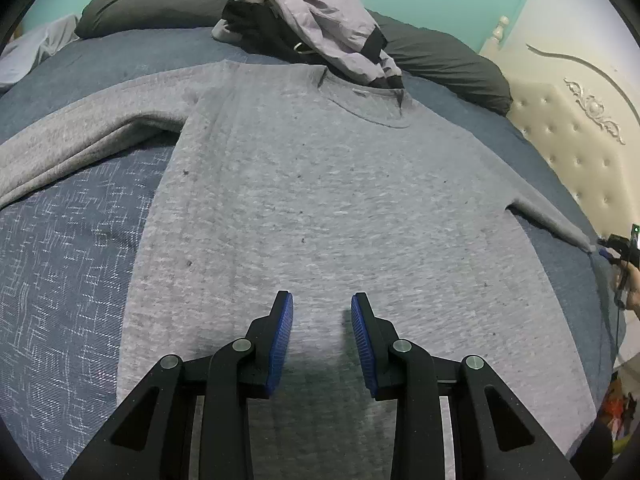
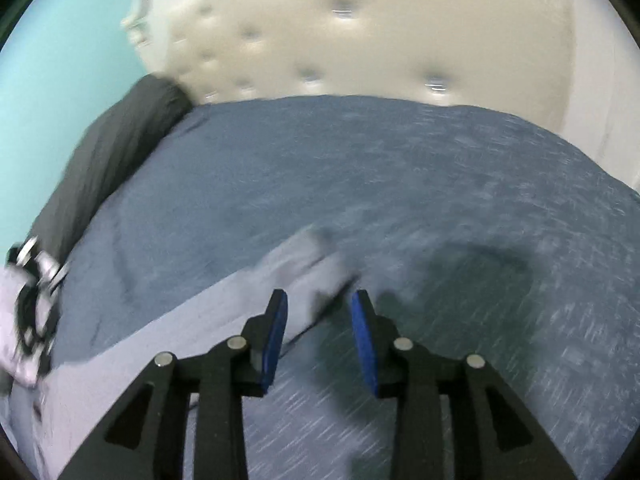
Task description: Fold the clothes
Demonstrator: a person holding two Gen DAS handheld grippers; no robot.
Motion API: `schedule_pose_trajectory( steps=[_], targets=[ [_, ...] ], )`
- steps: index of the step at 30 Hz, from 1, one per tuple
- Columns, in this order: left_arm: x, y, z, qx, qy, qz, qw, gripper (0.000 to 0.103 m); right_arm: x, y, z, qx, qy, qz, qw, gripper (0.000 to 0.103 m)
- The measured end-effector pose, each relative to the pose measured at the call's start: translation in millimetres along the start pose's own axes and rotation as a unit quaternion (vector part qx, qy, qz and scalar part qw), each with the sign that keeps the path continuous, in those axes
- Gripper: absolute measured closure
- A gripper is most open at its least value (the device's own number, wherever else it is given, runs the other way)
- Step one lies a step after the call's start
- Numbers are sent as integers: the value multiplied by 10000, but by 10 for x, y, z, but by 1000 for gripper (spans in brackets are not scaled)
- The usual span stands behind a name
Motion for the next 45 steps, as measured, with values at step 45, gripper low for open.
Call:
schedule_pose_trajectory(
  steps=[45],
  targets=[
    [-186,70,-29,130,-296,72,9995,70,-105,-2152,-2766,-1833,2566,-2728,9089,73]
  ],
)
Point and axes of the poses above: each gripper's, at about its wrist camera, not at the fingertips, and x roughly the way its jaws point, z to its right, y to its top, the point moved 1 cm from there along x, roughly the way its jaws point, and after that the axes turned 3 degrees about z, right-handed, at the moved point
